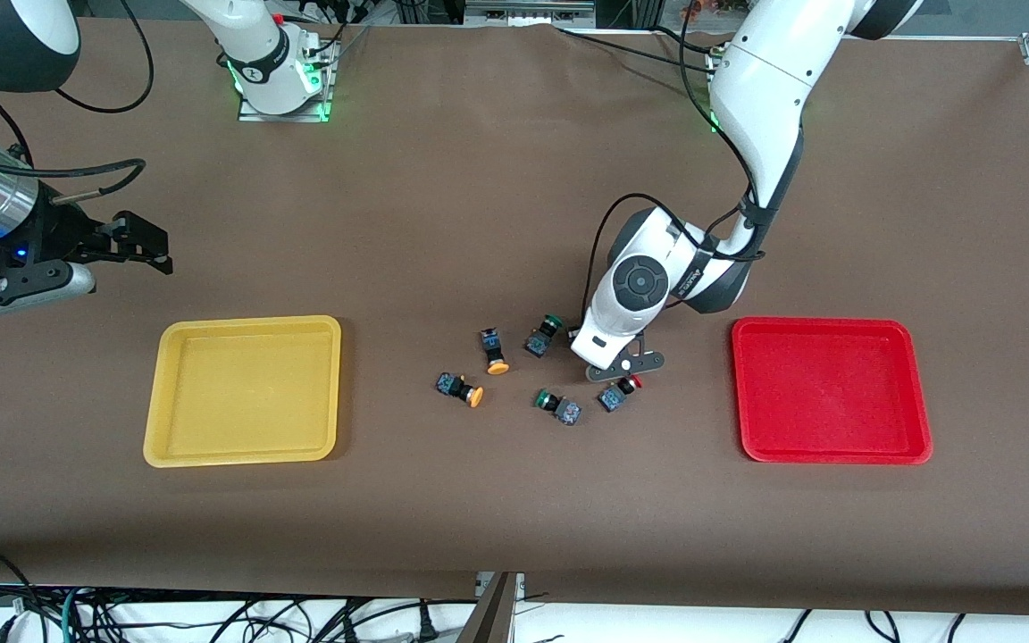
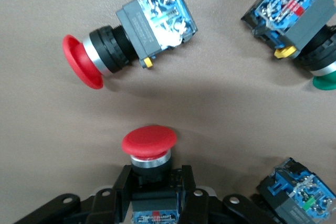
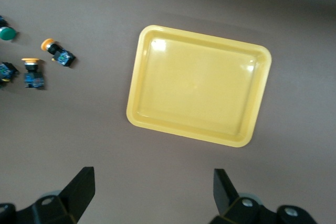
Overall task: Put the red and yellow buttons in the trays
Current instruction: 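Grasp the red-capped button with the left gripper and lift it, then drop the red button in the red tray while the right gripper advances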
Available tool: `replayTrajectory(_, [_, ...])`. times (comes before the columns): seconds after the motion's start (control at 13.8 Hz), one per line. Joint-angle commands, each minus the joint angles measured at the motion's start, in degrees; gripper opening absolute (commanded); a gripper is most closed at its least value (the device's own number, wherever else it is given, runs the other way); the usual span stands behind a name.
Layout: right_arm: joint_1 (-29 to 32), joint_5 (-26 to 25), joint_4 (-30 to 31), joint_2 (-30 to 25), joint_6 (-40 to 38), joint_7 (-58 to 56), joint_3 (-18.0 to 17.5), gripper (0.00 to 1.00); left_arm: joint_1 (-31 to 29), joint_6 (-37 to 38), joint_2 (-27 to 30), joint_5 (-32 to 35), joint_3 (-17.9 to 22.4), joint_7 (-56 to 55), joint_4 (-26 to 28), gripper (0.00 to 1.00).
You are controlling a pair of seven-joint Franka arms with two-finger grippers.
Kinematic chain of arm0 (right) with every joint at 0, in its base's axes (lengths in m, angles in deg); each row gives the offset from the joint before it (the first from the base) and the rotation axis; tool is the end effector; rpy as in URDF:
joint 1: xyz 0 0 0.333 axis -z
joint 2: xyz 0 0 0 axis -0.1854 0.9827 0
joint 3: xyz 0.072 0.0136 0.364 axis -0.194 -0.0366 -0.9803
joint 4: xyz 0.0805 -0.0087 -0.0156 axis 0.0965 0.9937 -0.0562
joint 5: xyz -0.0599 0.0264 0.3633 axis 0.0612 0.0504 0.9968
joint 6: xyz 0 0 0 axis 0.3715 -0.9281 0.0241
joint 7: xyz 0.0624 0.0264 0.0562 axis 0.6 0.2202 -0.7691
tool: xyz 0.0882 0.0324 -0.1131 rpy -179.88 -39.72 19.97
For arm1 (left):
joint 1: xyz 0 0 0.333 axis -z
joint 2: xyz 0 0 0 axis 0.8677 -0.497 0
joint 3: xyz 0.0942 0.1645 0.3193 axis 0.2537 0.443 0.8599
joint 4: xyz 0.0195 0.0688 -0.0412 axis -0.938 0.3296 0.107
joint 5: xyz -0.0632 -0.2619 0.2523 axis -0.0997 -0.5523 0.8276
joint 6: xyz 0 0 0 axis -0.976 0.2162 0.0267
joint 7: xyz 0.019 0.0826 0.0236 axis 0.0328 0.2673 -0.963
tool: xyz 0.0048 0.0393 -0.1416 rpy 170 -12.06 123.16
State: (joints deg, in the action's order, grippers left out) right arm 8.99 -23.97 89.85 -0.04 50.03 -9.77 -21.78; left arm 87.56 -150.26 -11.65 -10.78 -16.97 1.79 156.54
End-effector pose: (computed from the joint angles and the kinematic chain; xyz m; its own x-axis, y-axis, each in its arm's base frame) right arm 0.6026 0.0760 0.5960 0.9700 0.2423 0.0207 0.2431 -0.9670 -0.0756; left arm 0.5977 -0.3700 0.2049 0.9667 0.2340 -0.1037 0.2376 -0.9711 0.0238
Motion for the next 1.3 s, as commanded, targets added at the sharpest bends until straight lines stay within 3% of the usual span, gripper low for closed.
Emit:
replayTrajectory(0.0, [0.4,4.6,-0.3,1.5,0.5,-0.2,0.1,1.0,-0.1,2.1,2.6,1.1,0.6,-0.7,0.0,0.0])
replayTrajectory(0.22, [0.7,8.1,-0.6,4.7,1.5,0.7,0.4,1.0,-3.4,8.1,6.8,1.1,0.7,1.3,-0.2,0.0])
replayTrajectory(0.43, [0.0,8.7,0.1,6.9,0.8,-0.2,0.1,1.0,-10.4,10.8,9.3,1.1,0.7,14.7,-0.1,0.0])
replayTrajectory(0.58, [-3.4,5.0,-0.6,7.1,1.6,-0.2,0.0,1.0,-16.6,11.9,9.6,1.1,0.7,26.8,-0.2,0.0])
replayTrajectory(0.65, [-4.0,2.9,-0.5,8.5,3.6,0.2,0.0,1.0,-19.4,11.9,9.7,1.1,0.7,32.2,0.0,0.0])
replayTrajectory(0.72, [-4.3,3.6,-0.6,13.7,6.6,-0.3,-0.2,1.0,-23.6,11.9,9.3,1.1,0.7,38.5,0.1,0.0])
replayTrajectory(0.87, [-6.2,3.4,-0.4,15.6,10.6,-2.3,-1.2,1.0,-29.2,11.3,8.4,1.1,0.7,47.1,0.6,0.0])
replayTrajectory(1.23, [-14.1,1.9,0.1,25.1,28.6,-4.8,-1.4,1.0,-37.9,9.5,6.3,1.1,0.7,58.9,0.7,0.0])
